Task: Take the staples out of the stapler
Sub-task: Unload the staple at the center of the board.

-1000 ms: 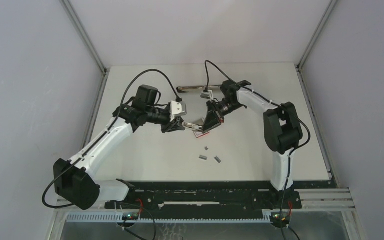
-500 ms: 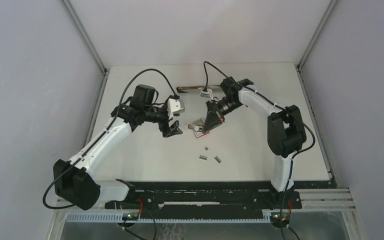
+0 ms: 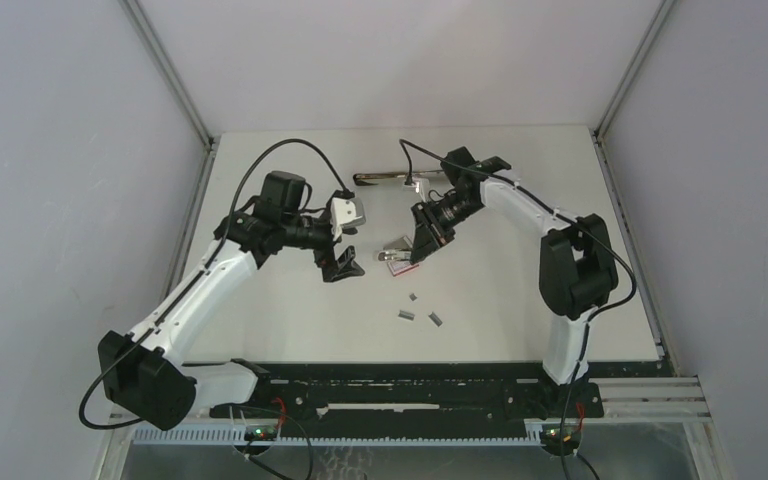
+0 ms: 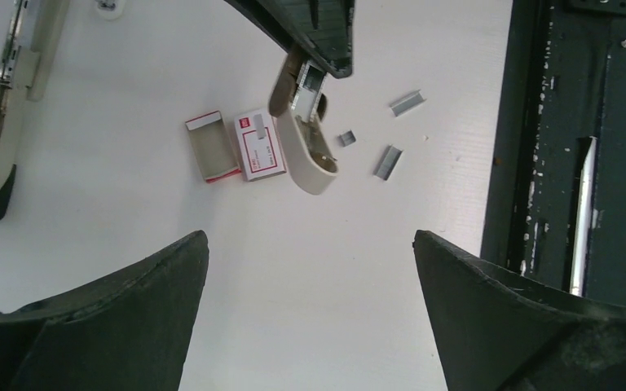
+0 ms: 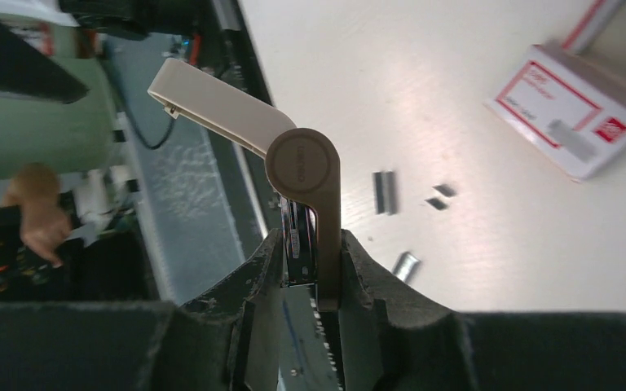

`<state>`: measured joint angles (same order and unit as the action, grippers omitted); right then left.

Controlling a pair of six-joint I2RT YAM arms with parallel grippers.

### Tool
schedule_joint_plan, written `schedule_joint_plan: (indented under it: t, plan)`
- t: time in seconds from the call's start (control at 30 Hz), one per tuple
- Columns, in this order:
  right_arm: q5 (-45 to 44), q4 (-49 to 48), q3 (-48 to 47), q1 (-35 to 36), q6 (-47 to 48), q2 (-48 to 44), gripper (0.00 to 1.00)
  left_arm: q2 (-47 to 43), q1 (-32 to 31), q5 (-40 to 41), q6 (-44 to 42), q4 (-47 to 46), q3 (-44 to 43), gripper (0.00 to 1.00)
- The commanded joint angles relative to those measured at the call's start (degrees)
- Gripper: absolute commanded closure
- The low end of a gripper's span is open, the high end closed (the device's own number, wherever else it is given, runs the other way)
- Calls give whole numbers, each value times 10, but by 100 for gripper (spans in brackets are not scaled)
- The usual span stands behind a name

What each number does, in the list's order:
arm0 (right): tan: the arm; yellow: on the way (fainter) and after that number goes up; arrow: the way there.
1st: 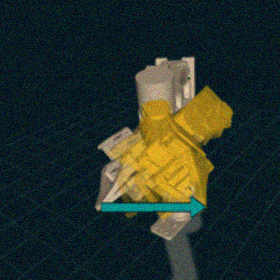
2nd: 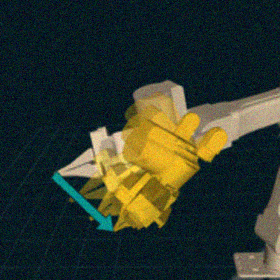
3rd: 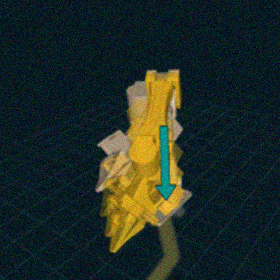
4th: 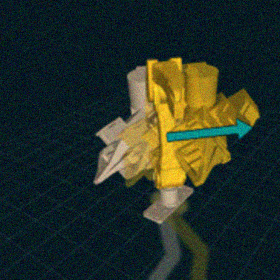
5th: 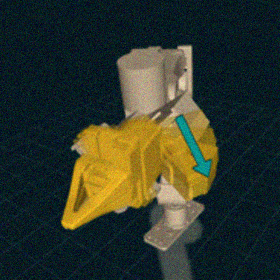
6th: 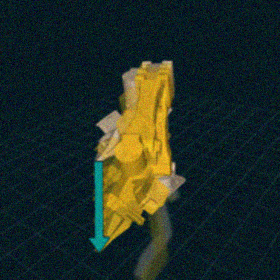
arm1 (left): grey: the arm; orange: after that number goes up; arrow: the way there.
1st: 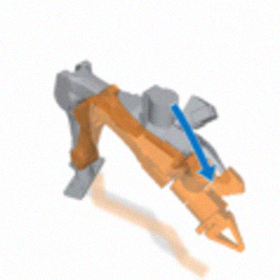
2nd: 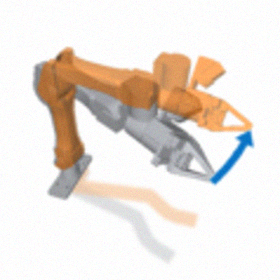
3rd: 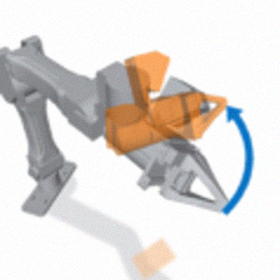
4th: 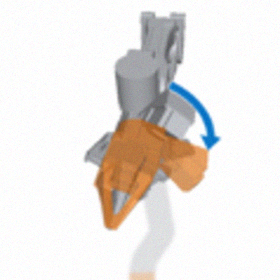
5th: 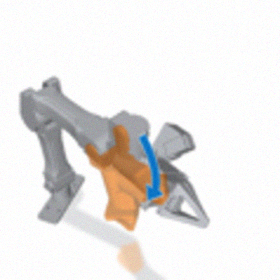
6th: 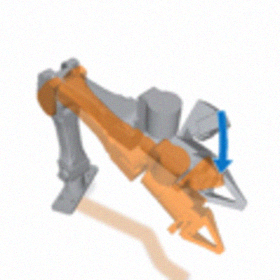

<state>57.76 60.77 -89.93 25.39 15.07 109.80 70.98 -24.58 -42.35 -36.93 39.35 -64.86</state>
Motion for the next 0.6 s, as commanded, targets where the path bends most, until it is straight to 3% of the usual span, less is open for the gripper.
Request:
schedule_joint_plan:
  t: [0.0,0.37,0.57]
  plan:
    - [-95,-55,10,6,1,-62,95,-7,1,-30,33,3,-27,0]
    - [-153,-107,49,35,25,-102,98,76,2,-24,175,-80,-60,0]
    - [-137,-100,48,45,35,-108,98,125,-3,-50,197,-64,-101,0]
